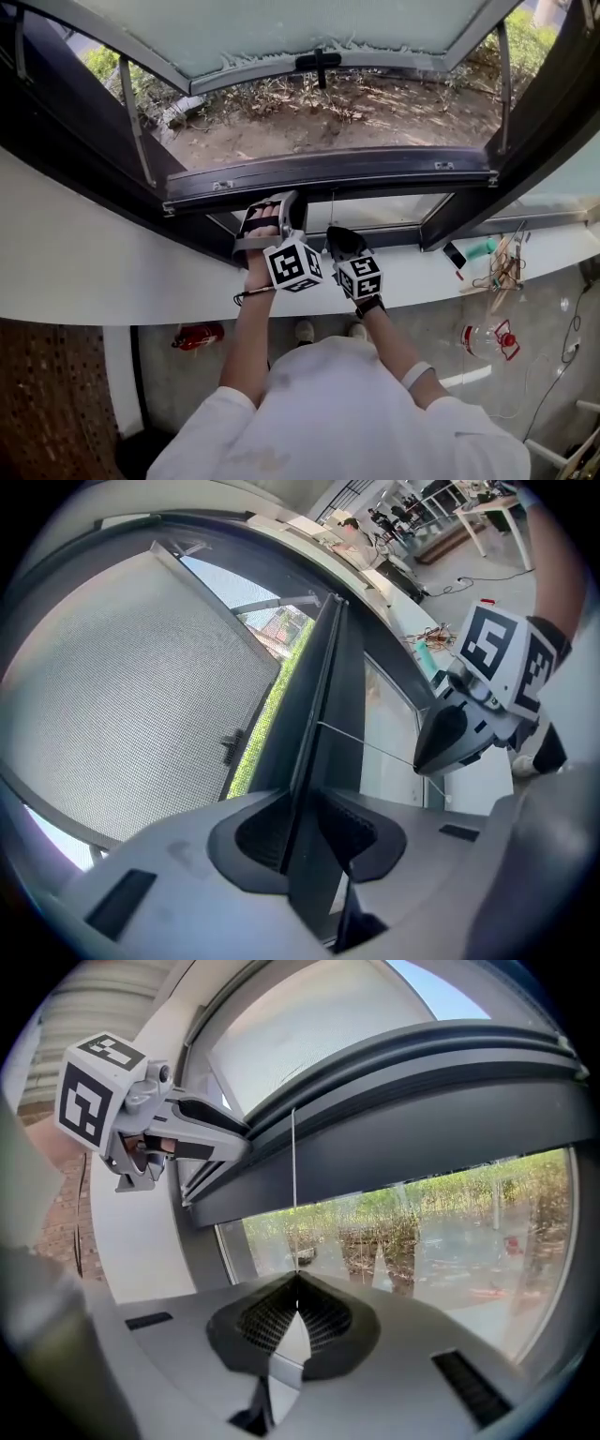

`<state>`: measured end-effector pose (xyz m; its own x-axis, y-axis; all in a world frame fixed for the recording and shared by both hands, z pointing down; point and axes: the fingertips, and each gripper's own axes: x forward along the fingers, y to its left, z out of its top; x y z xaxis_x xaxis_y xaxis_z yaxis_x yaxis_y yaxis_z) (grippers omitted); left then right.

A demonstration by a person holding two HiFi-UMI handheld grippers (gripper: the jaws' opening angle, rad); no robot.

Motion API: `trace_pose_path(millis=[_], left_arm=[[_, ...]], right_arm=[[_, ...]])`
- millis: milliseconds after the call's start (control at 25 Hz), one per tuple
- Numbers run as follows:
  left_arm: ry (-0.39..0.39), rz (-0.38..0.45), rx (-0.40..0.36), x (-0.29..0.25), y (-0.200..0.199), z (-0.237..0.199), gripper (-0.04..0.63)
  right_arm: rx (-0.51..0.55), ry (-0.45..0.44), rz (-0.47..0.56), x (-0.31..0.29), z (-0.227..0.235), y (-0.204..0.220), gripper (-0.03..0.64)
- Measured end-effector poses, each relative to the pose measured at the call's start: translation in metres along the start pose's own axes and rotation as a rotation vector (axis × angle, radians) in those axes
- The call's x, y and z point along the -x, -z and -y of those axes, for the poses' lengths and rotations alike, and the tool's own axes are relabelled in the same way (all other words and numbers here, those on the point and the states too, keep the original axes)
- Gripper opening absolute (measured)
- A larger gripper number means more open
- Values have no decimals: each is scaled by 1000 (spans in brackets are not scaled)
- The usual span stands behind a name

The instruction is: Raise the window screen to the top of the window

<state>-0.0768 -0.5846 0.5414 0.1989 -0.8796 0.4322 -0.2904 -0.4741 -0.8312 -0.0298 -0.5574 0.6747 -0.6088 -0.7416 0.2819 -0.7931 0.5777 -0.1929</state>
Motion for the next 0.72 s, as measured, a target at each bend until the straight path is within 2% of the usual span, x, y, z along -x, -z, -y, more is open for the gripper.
trace_pose_path(millis=[440, 600, 720], left_arm=[[-7, 9, 5, 0, 0, 1, 80], [-9, 14, 3, 0, -1, 1, 80], [-11, 16, 4, 1, -1, 1, 80]], right_arm=[[186, 59, -69, 16, -7, 0, 5], [198, 43, -88, 19, -11, 2, 5], [157, 39, -78, 23, -9, 2, 3]])
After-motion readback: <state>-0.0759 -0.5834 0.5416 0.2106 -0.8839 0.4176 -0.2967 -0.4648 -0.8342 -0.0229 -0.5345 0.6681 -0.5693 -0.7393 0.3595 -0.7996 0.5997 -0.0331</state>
